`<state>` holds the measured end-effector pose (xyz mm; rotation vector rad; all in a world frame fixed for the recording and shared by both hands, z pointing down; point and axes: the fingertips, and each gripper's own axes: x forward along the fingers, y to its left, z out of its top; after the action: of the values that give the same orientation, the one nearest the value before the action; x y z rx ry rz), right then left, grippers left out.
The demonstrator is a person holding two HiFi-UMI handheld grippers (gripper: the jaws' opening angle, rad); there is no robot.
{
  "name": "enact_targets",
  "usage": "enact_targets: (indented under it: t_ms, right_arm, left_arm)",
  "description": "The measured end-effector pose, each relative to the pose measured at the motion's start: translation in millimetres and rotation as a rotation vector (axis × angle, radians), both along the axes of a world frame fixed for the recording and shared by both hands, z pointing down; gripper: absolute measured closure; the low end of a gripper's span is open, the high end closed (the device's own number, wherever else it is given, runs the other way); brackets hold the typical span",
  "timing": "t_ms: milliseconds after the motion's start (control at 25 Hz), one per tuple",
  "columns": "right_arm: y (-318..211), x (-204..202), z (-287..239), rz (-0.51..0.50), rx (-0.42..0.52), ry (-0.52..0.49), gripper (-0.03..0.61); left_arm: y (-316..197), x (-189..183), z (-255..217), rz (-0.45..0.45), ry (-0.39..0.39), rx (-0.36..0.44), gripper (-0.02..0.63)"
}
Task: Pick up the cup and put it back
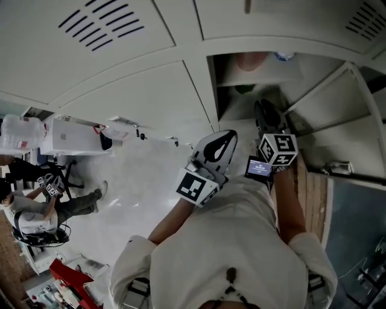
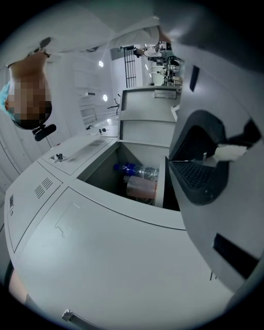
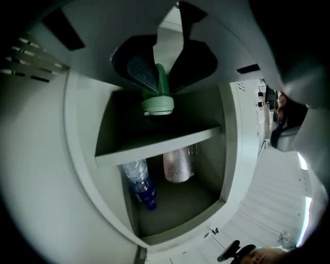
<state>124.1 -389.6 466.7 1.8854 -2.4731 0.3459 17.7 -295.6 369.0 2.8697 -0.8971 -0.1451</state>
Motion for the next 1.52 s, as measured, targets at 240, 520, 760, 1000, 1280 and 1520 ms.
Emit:
enact_targets:
  t_ms: [240, 520, 760, 1000, 1280, 1520]
  right_arm:
    - [51, 11, -23, -0.01, 0.03, -0.016, 0.545]
    - [117, 18, -47, -0.028, 0.07, -0.015, 0.554]
    - [184, 16, -50, -0.057, 0.081, -0.038, 0.554]
    - [253, 11, -58, -0.057, 0.102, -0.081, 0.554]
    - [323, -6, -75, -0.088, 0.121, -0.067, 0.554]
    - [358, -19, -79, -0.107, 0.121, -0.085, 0.554]
  left_arm:
    - [26, 23, 6, 0.027, -0.007, -0.021, 0.604]
    - [63, 34, 12, 0.013, -0.012, -0.039, 0.604]
    - [112, 35, 12, -0.005, -0.003, -0.036, 0.604]
    - [167, 24, 19, -0.03, -0.001, -0.035, 0.604]
    - [225, -1, 19, -0.081, -0.008, -0.041, 0.604]
    - [252, -23, 15, -0.129, -0.016, -0.037, 0.604]
